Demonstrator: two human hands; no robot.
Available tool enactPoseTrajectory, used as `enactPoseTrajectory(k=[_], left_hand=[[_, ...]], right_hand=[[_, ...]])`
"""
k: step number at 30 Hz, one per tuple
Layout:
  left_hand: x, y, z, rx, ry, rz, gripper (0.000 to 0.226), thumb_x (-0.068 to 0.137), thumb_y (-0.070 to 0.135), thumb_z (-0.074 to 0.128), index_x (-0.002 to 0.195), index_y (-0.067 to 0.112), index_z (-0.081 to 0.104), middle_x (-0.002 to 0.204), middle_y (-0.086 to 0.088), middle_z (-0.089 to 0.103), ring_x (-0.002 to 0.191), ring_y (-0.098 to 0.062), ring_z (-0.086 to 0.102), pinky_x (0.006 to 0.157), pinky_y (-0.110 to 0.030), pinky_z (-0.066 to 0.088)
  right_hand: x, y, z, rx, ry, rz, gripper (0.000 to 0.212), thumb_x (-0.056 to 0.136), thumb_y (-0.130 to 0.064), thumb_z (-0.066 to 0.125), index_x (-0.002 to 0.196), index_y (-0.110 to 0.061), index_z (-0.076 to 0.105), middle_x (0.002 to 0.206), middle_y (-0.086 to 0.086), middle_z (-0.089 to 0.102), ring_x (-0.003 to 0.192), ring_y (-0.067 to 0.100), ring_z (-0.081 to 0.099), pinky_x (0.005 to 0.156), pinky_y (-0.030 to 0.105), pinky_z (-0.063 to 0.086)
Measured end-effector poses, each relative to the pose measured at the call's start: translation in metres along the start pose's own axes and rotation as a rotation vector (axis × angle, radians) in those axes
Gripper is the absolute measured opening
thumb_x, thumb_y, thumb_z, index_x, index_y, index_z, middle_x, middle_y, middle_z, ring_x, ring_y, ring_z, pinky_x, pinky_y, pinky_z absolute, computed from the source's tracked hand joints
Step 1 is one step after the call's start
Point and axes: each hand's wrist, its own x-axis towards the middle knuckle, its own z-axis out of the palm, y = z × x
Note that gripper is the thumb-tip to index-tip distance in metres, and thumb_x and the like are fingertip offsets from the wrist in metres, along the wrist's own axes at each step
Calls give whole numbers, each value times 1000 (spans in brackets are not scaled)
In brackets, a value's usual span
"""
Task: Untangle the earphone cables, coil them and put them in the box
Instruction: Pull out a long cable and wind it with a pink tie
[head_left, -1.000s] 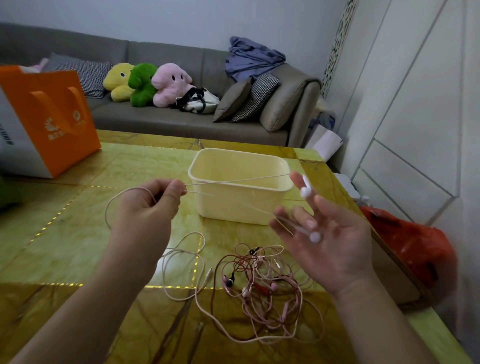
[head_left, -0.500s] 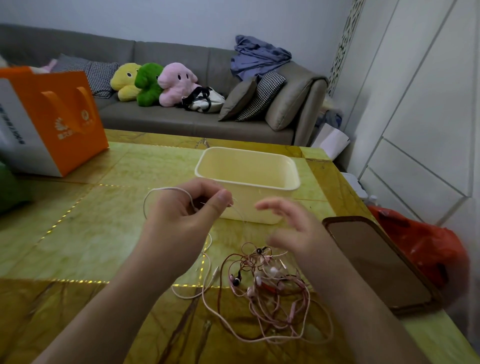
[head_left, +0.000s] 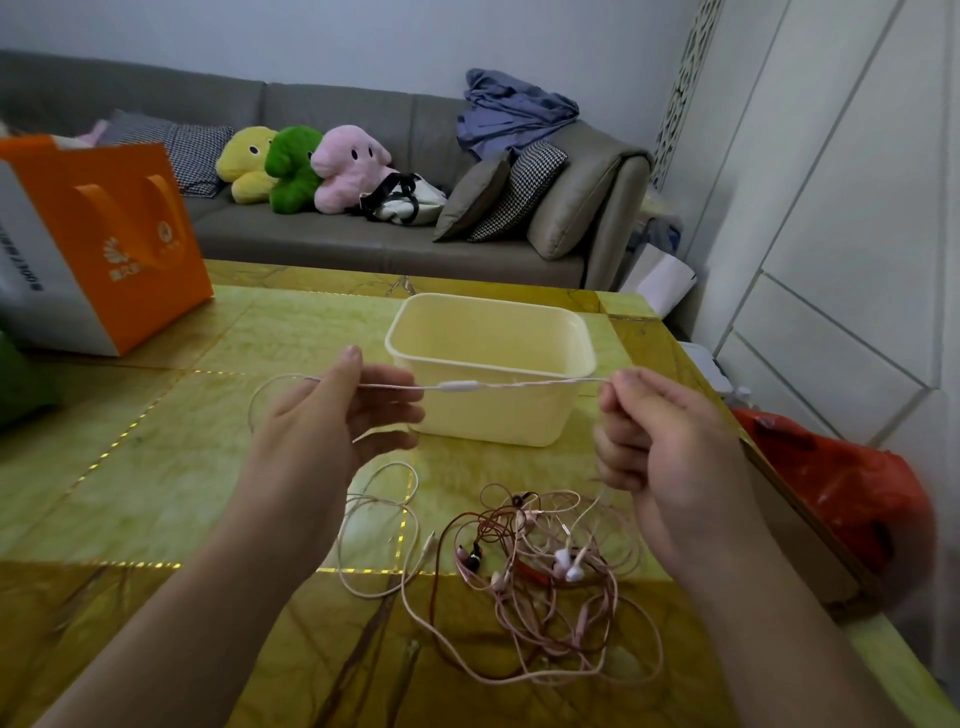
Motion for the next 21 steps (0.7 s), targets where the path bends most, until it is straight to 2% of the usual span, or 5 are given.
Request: enactPoseTrajectory(k=[8, 12, 17, 19, 21], left_hand=[[0, -3, 0, -51, 3, -37, 41, 111, 27, 47, 90, 1, 69, 68, -9, 58, 60, -21, 57, 55, -33, 51], [1, -4, 0, -65, 2, -12, 39, 111, 24, 46, 91, 0, 69, 68, -8, 59, 61, -21, 57, 57, -31, 52], [-4, -1, 3, -58, -77, 45, 31, 109, 16, 49, 96, 1, 72, 71, -7, 59, 63, -20, 57, 61, -31, 51], [-7, -1, 7, -48, -135, 65, 26, 107, 12, 51, 98, 0, 72, 70, -7, 59, 63, -20, 57, 60, -29, 51], [-10, -2, 11, -11, -181, 83, 24, 106, 11, 52, 101, 0, 72, 70, -7, 58, 63, -20, 56, 61, -28, 52]], right_hand=[[8, 7, -14, -115, 206, -10, 36, 110, -13, 45, 75, -13, 52, 54, -3, 31, 45, 12, 23, 43, 24, 19], [9, 3, -21, -63, 130, -19, 33, 107, -12, 55, 74, -13, 54, 54, -4, 29, 46, 13, 22, 48, 26, 17], [5, 1, -24, -456, -73, 68, 6, 93, -9, 73, 90, -14, 75, 60, -1, 49, 52, 19, 41, 50, 33, 33], [2, 7, -14, -612, -180, 136, 19, 91, -15, 77, 105, -28, 78, 87, -3, 71, 68, 20, 65, 63, 39, 56], [-4, 14, -2, -732, -282, 151, 39, 89, -24, 81, 121, -45, 70, 124, -13, 69, 105, 4, 69, 93, 36, 60]])
